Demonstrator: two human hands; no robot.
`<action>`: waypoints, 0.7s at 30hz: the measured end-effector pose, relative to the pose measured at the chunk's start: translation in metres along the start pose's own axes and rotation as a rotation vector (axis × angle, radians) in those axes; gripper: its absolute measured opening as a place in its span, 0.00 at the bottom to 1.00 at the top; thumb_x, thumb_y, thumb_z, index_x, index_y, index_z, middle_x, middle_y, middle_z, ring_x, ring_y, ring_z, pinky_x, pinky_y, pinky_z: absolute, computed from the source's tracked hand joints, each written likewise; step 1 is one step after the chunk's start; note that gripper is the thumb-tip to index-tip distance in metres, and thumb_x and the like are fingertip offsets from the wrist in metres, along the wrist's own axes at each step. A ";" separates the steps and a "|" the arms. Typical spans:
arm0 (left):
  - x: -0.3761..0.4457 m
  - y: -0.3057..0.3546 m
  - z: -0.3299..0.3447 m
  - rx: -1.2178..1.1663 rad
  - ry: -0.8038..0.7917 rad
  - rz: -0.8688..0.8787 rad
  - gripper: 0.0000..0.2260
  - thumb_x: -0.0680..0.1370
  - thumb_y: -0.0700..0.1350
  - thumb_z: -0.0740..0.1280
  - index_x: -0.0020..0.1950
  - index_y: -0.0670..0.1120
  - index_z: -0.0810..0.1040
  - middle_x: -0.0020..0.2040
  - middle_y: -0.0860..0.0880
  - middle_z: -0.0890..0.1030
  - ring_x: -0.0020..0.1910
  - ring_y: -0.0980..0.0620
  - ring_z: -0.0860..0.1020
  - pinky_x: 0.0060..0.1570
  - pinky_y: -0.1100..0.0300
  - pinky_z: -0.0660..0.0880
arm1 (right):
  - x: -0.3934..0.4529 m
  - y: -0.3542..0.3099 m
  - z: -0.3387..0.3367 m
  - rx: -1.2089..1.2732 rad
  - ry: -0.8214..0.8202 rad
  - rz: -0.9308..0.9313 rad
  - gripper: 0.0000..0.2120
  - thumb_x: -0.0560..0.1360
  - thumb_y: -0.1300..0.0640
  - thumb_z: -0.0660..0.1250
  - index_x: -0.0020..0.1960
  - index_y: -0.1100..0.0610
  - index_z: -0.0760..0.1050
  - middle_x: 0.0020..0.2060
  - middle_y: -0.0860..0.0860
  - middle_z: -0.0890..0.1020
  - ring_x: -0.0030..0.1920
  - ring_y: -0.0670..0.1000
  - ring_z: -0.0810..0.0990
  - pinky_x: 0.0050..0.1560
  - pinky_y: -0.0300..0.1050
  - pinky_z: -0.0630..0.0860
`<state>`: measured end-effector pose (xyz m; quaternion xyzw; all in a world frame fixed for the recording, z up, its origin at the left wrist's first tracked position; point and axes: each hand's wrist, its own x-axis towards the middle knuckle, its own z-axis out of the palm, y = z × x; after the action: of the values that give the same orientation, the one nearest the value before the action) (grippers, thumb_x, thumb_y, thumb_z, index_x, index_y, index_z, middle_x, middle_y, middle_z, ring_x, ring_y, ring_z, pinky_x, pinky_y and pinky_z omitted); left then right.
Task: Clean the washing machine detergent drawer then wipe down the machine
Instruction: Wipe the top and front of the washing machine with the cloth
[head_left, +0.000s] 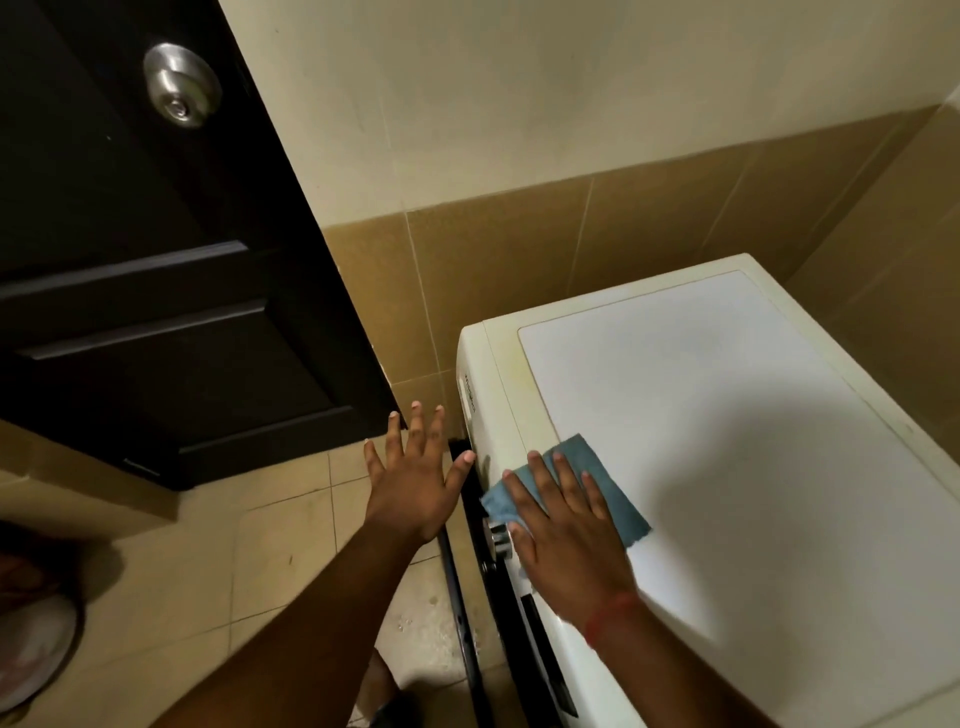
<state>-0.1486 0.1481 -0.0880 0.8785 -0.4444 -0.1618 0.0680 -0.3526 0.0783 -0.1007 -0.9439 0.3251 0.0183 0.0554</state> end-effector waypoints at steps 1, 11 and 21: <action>0.003 -0.004 0.002 0.010 -0.007 0.006 0.33 0.77 0.68 0.38 0.78 0.57 0.36 0.79 0.51 0.36 0.77 0.46 0.33 0.74 0.38 0.37 | 0.017 -0.002 0.001 -0.001 0.016 0.007 0.26 0.81 0.42 0.48 0.78 0.45 0.55 0.79 0.52 0.56 0.79 0.57 0.50 0.76 0.60 0.52; 0.047 -0.027 0.010 0.038 -0.046 0.149 0.33 0.77 0.68 0.38 0.79 0.56 0.36 0.80 0.50 0.37 0.77 0.46 0.33 0.74 0.38 0.37 | 0.029 -0.019 0.012 -0.046 0.025 0.133 0.28 0.80 0.40 0.50 0.78 0.45 0.54 0.78 0.53 0.56 0.78 0.59 0.51 0.76 0.60 0.51; 0.071 -0.044 0.007 0.026 -0.041 0.188 0.34 0.77 0.69 0.38 0.79 0.56 0.37 0.80 0.50 0.38 0.77 0.46 0.33 0.74 0.36 0.39 | 0.058 -0.032 0.016 -0.044 0.062 0.220 0.30 0.79 0.42 0.58 0.78 0.47 0.57 0.78 0.55 0.58 0.77 0.61 0.55 0.74 0.62 0.58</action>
<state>-0.0780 0.1175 -0.1221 0.8303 -0.5281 -0.1666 0.0623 -0.2869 0.0697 -0.1177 -0.9035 0.4279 0.0021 0.0221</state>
